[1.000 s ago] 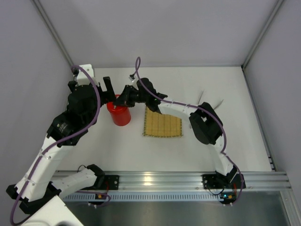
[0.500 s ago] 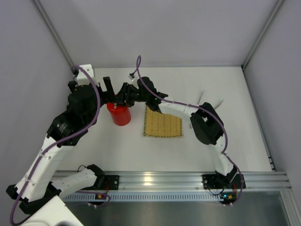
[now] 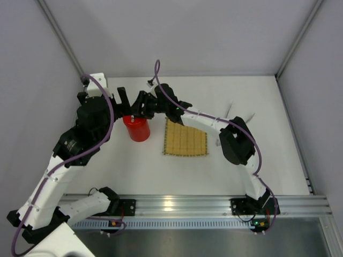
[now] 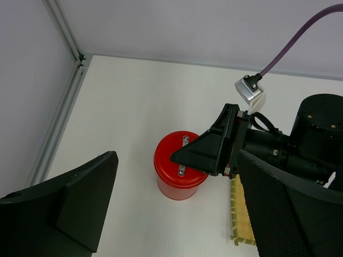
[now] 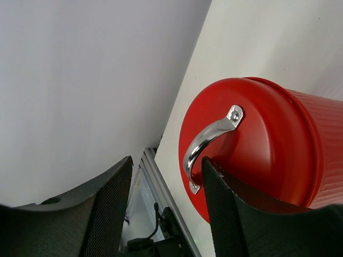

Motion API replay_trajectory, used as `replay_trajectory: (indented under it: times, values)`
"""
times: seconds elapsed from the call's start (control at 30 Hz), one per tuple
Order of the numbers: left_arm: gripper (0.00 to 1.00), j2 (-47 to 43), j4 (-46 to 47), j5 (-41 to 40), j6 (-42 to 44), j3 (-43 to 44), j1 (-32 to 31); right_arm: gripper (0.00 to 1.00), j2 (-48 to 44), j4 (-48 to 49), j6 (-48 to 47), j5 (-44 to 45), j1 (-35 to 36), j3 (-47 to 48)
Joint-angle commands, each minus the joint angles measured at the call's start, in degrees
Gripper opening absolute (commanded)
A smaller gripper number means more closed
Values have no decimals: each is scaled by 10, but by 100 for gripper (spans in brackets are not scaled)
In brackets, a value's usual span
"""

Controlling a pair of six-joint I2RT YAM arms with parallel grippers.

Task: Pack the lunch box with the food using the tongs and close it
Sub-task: Close the box lid on the packing box.

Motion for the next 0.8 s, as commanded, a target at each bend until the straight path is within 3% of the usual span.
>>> replay_trajectory:
  times: [0.0,0.77]
  values:
    - [97,-7,1,-3,1,20,0,55,3,-132,-40,51,-3,-2]
    - [97,-1,3,5,-5,22,0,55,-52,-148,-56,80,-7,-39]
